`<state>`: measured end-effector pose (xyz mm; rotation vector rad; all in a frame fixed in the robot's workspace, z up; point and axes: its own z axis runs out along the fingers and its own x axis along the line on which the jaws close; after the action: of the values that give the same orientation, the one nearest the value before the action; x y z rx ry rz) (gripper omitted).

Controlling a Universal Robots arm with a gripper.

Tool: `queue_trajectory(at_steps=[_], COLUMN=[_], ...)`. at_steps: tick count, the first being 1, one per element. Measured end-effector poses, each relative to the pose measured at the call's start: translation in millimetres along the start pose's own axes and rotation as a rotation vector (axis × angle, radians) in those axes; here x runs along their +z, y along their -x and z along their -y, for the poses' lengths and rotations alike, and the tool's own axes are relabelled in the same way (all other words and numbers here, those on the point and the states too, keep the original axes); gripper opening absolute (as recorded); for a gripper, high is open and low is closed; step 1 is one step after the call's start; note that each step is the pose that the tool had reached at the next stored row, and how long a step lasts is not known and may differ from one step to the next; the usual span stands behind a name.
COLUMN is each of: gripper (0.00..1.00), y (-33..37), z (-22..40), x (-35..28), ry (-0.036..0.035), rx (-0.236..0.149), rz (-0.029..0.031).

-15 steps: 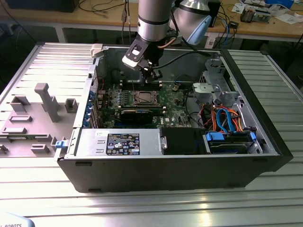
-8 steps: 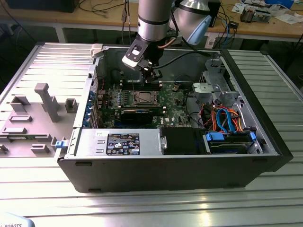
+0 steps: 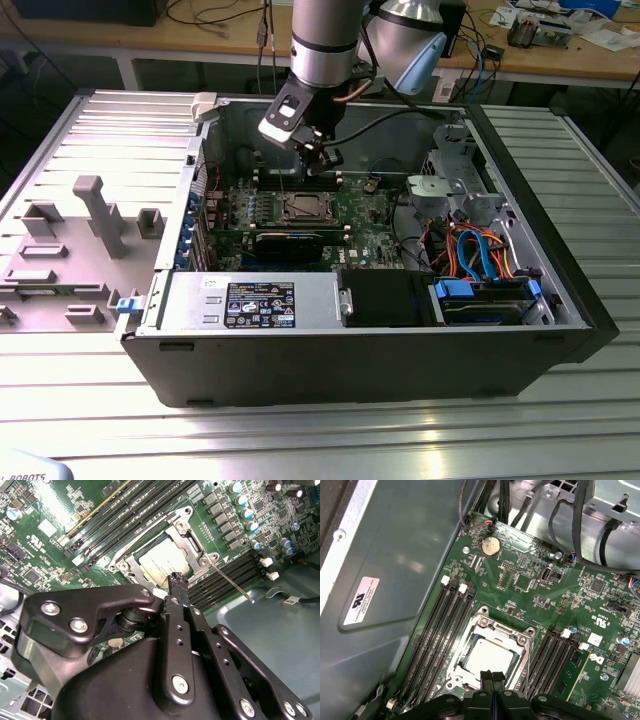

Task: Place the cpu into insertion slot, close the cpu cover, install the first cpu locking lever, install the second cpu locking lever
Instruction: 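Install the first cpu locking lever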

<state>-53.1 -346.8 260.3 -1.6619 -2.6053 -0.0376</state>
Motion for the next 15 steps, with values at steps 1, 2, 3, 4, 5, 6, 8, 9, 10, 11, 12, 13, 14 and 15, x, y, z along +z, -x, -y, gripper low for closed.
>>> queue_trajectory(at_steps=[1,2,3,4,5,6,8,9,10,11,12,13,14,15], gripper=[0.11,0.11,0.11,0.11,0.11,0.11,0.11,0.11,0.11,0.11,0.11,0.11,0.11,0.11], y=[0.0,0.0,0.0,0.0,0.1,0.1,0.1,0.1,0.2,0.2,0.3,0.3,0.3,0.3], z=[0.0,0.0,0.0,0.0,0.1,0.1,0.1,0.1,0.1,0.1,0.1,0.2,0.2,0.2], x=[0.0,0.0,0.0,0.0,0.0,-0.1,-0.1,-0.1,0.0,0.0,0.0,0.0,-0.1,0.0], ry=[0.0000,-0.0002,-0.0004,-0.0007,-0.0010,-0.0012,-0.0015,-0.0017,-0.0018,-0.0018,-0.0020,-0.0024,-0.0025,-0.0026], rx=[-0.004,-0.011,-0.017,-0.022,-0.027,-0.030,-0.035,-0.039,-0.042,-0.045,-0.048,-0.052,-0.054,-0.055], rz=[-0.0003,-0.0006,-0.0009,-0.0010,-0.0010,-0.0009,-0.0009,-0.0009,-0.0010,-0.0010,-0.0010,-0.0009,-0.0008,-0.0009])
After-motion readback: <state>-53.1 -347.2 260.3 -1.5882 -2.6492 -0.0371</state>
